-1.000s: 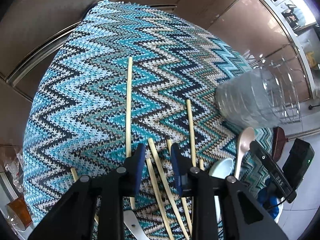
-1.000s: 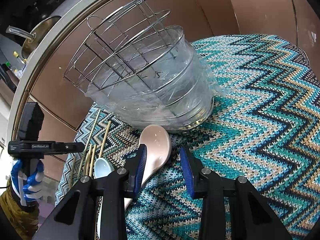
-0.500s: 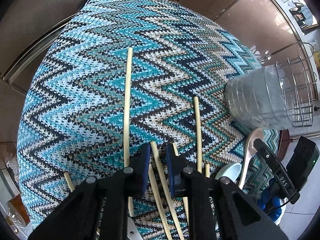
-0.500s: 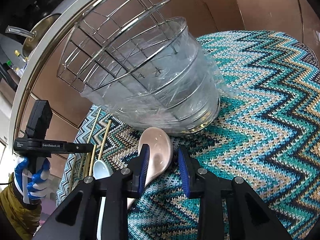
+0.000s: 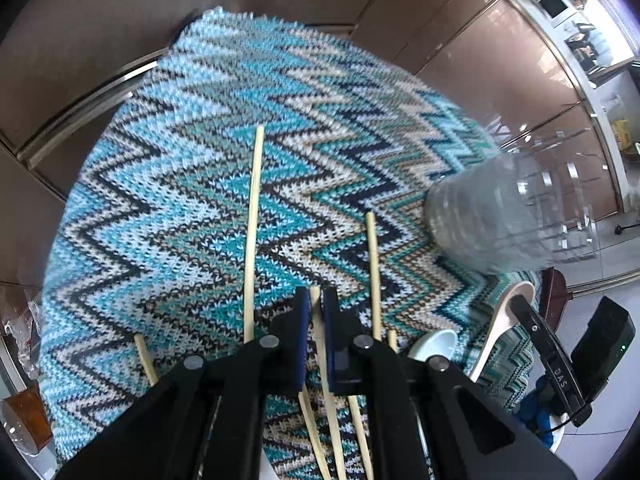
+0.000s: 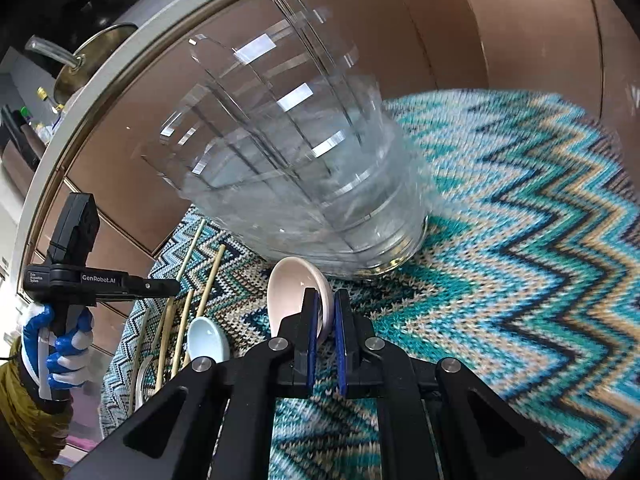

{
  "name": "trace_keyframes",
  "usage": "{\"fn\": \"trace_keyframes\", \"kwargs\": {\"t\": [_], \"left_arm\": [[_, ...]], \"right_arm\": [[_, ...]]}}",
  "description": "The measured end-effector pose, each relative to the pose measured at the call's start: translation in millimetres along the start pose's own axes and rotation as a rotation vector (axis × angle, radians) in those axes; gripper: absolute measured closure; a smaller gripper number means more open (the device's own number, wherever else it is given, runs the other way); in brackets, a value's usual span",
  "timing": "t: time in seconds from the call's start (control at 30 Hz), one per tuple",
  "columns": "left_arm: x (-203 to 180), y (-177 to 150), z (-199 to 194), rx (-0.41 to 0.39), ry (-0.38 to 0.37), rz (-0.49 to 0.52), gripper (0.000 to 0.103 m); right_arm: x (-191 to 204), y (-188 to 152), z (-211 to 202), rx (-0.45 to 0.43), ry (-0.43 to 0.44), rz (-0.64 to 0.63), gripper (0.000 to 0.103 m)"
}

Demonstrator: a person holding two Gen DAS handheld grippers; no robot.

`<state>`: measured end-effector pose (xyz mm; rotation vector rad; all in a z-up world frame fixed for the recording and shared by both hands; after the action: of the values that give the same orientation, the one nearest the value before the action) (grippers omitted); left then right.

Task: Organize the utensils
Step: 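Lift the wooden spoon into the wire basket with the right tool while the left drops its chopstick in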

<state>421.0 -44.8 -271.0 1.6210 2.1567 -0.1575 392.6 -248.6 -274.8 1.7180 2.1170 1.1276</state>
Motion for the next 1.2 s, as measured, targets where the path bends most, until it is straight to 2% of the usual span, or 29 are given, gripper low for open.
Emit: {"fn": "trace_keyframes", "kwargs": {"t": [0.3,0.43,0.83,1.03,1.2], "left_arm": [[-3,-18,-64,-0.138,-0.112,0.007,0.098],[-11,-31,-98,-0.220,-0.142,0.029,0.098],[-27,-65,-180,-0.363,-0.238,0.077,0.098],[-64,-48,-225,-0.474,-0.290,0.124,0.098],[-113,-17,-259,-0.605,-0.326,0.173,0.098]], "right_arm": [[32,0,-68,-0.096,-0.131,-0.070,0.096],[41,-3,-106,-0.131,-0.163,-0.091,0.096],[94,-12,-191,-0.238,-0.250,-0.151,0.096],[107,8,-213,-0.308,-0.311,-0.187,0.096],[102,56,-222,-0.408,-0.377,-0.202,0.096]]}}
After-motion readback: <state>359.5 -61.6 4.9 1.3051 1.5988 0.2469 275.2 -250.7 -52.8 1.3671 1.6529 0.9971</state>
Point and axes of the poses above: each gripper's, at about its wrist camera, not at the fingertips, and z roughly the way its jaws point, x to its left, y to its top, the point moved 4 cm from there along z, roughly the way its jaws point, and after that the axes turned 12 degrees about -z, right-handed, at the moved point
